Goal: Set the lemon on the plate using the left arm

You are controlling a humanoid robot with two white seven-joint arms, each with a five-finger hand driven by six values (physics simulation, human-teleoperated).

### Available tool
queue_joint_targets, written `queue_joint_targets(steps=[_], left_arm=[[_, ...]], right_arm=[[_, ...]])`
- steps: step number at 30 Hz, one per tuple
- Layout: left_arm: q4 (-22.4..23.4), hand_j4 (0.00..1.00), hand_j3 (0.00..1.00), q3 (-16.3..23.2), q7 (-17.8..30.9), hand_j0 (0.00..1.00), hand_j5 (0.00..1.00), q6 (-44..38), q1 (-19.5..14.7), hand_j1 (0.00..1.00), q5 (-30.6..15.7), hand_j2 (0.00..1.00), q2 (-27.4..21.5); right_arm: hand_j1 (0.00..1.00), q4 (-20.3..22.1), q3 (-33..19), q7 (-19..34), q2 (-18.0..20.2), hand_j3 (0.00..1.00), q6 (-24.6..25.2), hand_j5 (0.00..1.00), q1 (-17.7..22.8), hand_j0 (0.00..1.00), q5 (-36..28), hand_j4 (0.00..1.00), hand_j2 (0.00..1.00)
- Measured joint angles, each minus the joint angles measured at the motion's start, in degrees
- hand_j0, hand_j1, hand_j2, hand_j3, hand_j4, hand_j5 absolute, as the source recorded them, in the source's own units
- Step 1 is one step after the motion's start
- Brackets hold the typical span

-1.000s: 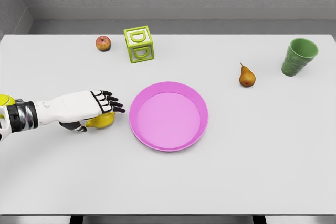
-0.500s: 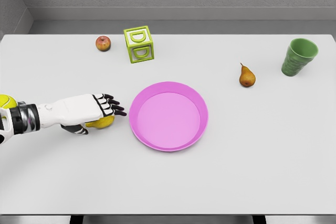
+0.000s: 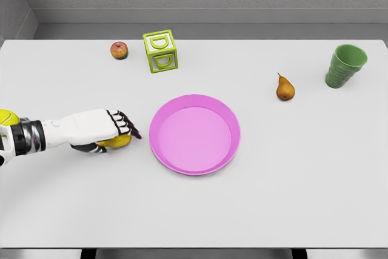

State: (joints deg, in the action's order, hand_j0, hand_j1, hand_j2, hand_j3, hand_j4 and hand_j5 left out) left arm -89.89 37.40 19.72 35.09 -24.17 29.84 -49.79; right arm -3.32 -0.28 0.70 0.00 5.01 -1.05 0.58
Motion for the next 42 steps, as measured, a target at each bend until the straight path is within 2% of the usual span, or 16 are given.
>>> queue_joint_targets(steps=[4,15,20,30,42], left_arm=[[0.13,0.64,0.64,0.06,0.0,0.64,0.64,0.0,0.0,0.64,-0.13,0.64,0.0],[0.1,0.58,0.58,0.08,0.01,0.58,0.58,0.01,0.17,0.58,-0.3,0.58,0.08],[-0.71,0.58,0.58,0.03,0.03,0.58,0.58,0.02,0.35,0.58,-0.81,0.58,-0.09],[-5.14,0.58,0.58,-1.48,0.04,0.58,0.58,0.02,0.35,0.58,-2.07,0.58,-0.58],[-6.6,0.58,0.58,-3.54,0.23,0.58,0.58,0.02,-0.09,0.58,-2.81,0.58,-0.74]], right_arm=[[1.0,0.0,0.0,0.0,0.0,1.0,0.0,1.0,0.0,1.0,0.0,1.0,1.0],[1.0,0.0,0.0,0.0,0.0,1.0,0.0,1.0,0.0,1.0,-0.01,1.0,1.0],[1.0,0.01,0.0,0.0,0.0,1.0,0.0,1.0,0.0,1.0,-0.02,1.0,1.0],[1.0,0.0,0.0,0.0,0.0,1.0,0.0,1.0,0.0,1.0,-0.01,1.0,1.0],[1.0,0.0,0.0,0.0,0.0,1.0,0.0,1.0,0.0,1.0,-0.01,1.0,1.0]])
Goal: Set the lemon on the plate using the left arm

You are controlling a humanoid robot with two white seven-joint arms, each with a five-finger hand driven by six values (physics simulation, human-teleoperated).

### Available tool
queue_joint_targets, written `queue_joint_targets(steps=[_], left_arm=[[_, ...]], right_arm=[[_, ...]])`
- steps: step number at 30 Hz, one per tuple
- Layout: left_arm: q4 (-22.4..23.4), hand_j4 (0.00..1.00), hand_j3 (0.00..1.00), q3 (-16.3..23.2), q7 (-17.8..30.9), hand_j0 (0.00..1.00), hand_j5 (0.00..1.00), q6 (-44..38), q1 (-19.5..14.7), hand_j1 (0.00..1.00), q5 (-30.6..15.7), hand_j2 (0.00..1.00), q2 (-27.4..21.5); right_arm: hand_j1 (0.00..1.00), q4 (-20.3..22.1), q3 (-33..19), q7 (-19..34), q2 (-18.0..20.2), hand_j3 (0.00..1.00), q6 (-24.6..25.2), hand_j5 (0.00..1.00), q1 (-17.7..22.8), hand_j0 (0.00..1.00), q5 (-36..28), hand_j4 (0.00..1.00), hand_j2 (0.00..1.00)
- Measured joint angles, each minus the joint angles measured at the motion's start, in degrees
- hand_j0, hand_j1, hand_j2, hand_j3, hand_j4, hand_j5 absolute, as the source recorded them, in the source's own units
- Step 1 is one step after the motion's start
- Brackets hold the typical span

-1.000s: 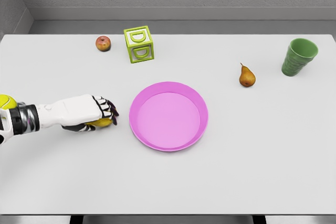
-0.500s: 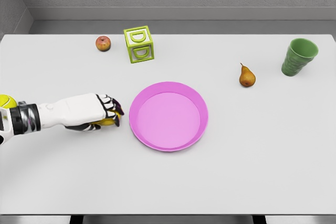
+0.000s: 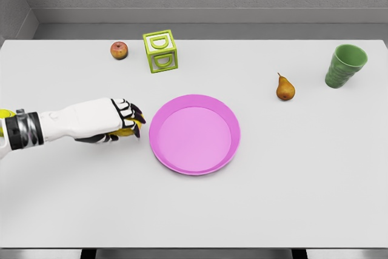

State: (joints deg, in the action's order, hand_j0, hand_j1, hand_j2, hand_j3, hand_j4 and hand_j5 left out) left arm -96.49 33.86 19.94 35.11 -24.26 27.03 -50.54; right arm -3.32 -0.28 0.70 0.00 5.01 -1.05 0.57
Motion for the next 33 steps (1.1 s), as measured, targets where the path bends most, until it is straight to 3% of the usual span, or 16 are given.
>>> queue_joint_targets(steps=[16,19,33], left_arm=[[-3.73,0.58,0.58,-0.75,0.35,0.58,0.58,0.0,-2.81,0.58,-0.76,0.58,1.19],[-4.13,0.58,0.58,-0.64,0.4,0.58,0.58,0.0,-4.39,0.58,-0.76,0.58,2.26],[-4.48,0.58,0.58,0.27,2.55,0.58,0.58,0.02,-5.71,0.58,-0.59,0.58,7.69]], right_arm=[[1.0,0.0,0.0,0.0,0.0,1.0,0.0,1.0,0.0,1.0,0.0,1.0,1.0],[1.0,0.0,0.0,0.0,0.0,1.0,0.0,1.0,0.0,1.0,0.01,1.0,1.0],[1.0,0.0,0.0,0.0,0.0,1.0,0.0,1.0,0.0,1.0,0.01,1.0,1.0]])
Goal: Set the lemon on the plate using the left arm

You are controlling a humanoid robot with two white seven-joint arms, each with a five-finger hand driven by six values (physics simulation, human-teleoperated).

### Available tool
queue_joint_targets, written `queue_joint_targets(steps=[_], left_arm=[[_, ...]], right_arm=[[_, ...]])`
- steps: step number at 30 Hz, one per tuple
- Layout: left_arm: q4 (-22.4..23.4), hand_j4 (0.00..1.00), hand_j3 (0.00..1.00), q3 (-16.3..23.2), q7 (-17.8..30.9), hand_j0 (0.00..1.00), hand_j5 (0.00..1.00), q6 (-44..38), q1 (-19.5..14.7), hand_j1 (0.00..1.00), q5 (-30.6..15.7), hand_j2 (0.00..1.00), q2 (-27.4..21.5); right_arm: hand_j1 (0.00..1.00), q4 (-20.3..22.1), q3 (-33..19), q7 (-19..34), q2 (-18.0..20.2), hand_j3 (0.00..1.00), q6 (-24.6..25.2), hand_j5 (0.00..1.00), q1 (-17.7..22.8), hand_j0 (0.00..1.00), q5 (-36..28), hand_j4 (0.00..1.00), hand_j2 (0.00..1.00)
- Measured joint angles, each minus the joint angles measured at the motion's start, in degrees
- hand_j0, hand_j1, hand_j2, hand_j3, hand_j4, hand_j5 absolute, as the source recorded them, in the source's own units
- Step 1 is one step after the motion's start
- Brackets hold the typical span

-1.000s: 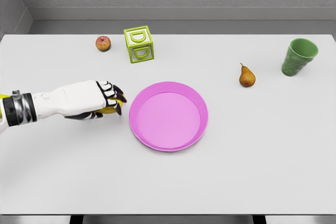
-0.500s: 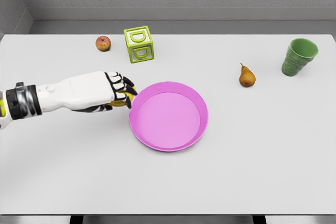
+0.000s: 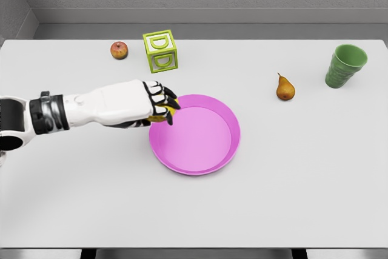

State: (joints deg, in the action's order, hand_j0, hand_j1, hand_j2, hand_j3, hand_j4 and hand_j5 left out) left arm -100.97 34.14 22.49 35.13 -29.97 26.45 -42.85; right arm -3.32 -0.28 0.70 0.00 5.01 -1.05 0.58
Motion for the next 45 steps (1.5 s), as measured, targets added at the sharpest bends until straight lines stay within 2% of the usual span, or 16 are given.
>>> queue_joint_targets(steps=[12,22,23,25,27,29,39,41,43,45], left_arm=[[0.08,0.58,0.58,2.5,2.44,0.58,0.58,0.01,-1.93,0.58,0.62,0.58,5.33],[0.88,0.58,0.58,4.56,2.71,0.58,0.58,0.02,-2.2,0.58,1.58,0.58,7.03],[1.0,0.6,0.6,4.69,2.71,0.6,0.6,0.02,-2.2,0.6,1.62,0.6,7.07],[1.15,0.72,0.72,4.85,2.64,0.72,0.72,0.02,-2.29,0.72,1.82,0.72,7.13],[1.2,0.9,0.9,4.91,2.45,0.9,0.9,0.02,-2.29,0.9,2.03,0.9,7.12],[1.22,0.97,0.97,4.89,2.28,0.97,0.97,0.01,-2.37,0.97,2.12,0.97,7.1],[1.01,0.97,0.97,4.31,1.99,0.97,0.97,-0.01,-2.37,0.97,1.82,0.97,6.62],[0.71,1.0,1.0,4.25,1.92,1.0,1.0,-0.01,-2.55,1.0,1.28,1.0,6.18],[0.34,1.0,1.0,4.11,1.53,1.0,1.0,-0.02,-3.69,1.0,-1.09,1.0,3.03],[0.17,1.0,1.0,3.65,1.15,1.0,1.0,-0.01,-3.52,1.0,-4.79,1.0,-2.36]], right_arm=[[1.0,0.0,0.0,0.0,0.0,1.0,0.0,1.0,0.0,1.0,0.0,1.0,1.0],[1.0,0.0,0.0,0.0,0.0,1.0,0.0,1.0,0.0,1.0,-0.01,1.0,1.0],[1.0,0.0,0.0,0.0,0.0,1.0,0.0,1.0,0.0,1.0,-0.02,1.0,1.0],[1.0,0.0,0.0,0.0,0.0,1.0,0.0,1.0,0.0,1.0,-0.01,1.0,1.0],[1.0,0.0,0.0,0.0,0.0,1.0,0.0,1.0,0.0,1.0,0.0,1.0,1.0],[1.0,0.0,0.0,0.0,0.0,1.0,0.0,1.0,0.0,1.0,0.01,1.0,1.0],[1.0,0.01,0.0,0.0,0.0,1.0,0.0,1.0,0.0,1.0,0.0,1.0,1.0],[1.0,0.0,0.0,0.0,0.0,1.0,0.0,1.0,0.0,1.0,0.0,1.0,1.0],[1.0,0.0,0.0,0.0,0.0,1.0,0.0,1.0,0.0,1.0,0.0,1.0,1.0],[1.0,0.0,0.0,0.0,0.0,1.0,0.0,1.0,0.0,1.0,0.0,1.0,1.0]])
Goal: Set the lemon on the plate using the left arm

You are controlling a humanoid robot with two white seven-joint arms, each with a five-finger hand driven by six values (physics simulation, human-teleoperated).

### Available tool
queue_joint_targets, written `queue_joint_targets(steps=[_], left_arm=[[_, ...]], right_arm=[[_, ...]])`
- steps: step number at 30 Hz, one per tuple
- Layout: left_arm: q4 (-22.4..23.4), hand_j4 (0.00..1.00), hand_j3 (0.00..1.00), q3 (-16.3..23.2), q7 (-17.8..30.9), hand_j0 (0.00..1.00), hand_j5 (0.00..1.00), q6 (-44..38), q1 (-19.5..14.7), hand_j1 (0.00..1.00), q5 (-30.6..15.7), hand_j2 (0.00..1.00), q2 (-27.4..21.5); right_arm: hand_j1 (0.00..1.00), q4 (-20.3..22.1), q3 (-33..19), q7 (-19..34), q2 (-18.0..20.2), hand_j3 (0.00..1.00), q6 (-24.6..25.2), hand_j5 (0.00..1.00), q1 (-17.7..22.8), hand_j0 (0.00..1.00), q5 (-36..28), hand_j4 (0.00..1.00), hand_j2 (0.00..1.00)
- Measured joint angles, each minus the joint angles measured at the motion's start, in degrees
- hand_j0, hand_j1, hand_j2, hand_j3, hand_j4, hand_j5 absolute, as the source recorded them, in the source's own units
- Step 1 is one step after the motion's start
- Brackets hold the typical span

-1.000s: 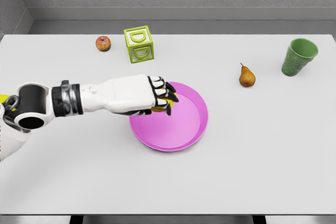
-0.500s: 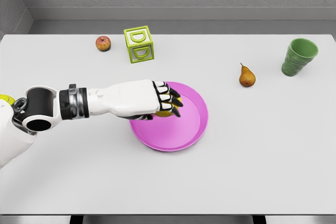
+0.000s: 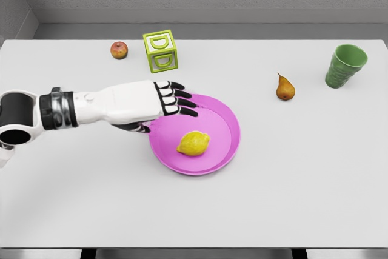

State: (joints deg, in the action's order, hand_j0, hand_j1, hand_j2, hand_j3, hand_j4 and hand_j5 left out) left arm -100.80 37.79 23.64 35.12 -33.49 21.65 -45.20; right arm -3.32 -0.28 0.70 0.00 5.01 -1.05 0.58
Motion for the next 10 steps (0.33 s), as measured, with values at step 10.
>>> queue_joint_targets(steps=[10], left_arm=[[0.83,1.0,1.0,-2.42,-2.1,1.0,1.0,-0.01,2.02,1.0,-6.3,1.0,-17.36]], right_arm=[[1.0,0.0,0.0,0.0,0.0,1.0,0.0,1.0,0.0,1.0,0.0,1.0,1.0]])
